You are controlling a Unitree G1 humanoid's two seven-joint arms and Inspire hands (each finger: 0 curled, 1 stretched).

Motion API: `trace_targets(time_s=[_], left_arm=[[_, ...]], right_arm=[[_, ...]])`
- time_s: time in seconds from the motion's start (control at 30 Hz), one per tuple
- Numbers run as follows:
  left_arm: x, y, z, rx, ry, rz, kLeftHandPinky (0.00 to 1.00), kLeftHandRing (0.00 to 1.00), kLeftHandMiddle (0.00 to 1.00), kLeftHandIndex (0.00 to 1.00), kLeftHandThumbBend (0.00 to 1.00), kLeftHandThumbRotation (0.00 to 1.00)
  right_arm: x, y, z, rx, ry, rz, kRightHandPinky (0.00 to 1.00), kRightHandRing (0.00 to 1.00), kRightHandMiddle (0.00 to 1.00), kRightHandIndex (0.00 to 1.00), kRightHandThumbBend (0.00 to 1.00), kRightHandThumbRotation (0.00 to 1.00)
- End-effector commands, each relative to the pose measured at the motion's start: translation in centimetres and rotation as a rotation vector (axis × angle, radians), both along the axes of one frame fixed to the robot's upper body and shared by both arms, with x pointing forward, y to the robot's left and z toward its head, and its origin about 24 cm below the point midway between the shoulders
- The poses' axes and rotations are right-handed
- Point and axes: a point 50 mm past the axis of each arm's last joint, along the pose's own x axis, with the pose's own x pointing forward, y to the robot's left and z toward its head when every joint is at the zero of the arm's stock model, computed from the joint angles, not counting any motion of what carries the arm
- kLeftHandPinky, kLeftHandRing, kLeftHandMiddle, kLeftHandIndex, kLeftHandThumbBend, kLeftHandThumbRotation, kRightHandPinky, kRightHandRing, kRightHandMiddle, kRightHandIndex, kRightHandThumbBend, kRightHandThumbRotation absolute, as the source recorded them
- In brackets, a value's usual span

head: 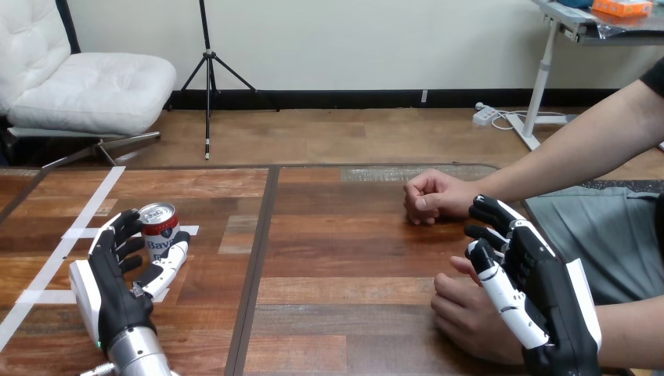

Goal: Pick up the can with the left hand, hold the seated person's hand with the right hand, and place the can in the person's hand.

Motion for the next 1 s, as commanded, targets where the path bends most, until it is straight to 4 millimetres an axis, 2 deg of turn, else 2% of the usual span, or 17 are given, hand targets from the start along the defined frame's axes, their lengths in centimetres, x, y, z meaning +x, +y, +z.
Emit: trace_targets(time_s=[0.0, 0.6, 0.97], left_arm=[[2.5, -0.2, 2.4, 0.035, -0.086, -0.033, 0.69, 0.72, 0.74, 0.72, 0.63, 0.00], [3.2, 0.0, 2.4, 0.057, -0.033, -0.041, 0.73, 0.79, 0.79, 0.77, 0.66, 0.00], [3.6, 0.1, 2.4, 0.098, 0.022, -0.056, 0.81, 0.88, 0.92, 0.89, 0.70, 0.05]], right_arm=[[1.4, -0.1, 2.5, -0.026, -0.128, 0.009, 0.73, 0.81, 0.86, 0.84, 0.52, 0.63], [1.3, -0.3, 2.5, -0.030, -0.128, 0.007, 0.73, 0.82, 0.86, 0.84, 0.53, 0.64], [1.2, -0.3, 2.5, -0.035, -0.131, 0.006, 0.73, 0.81, 0.85, 0.84, 0.54, 0.64]])
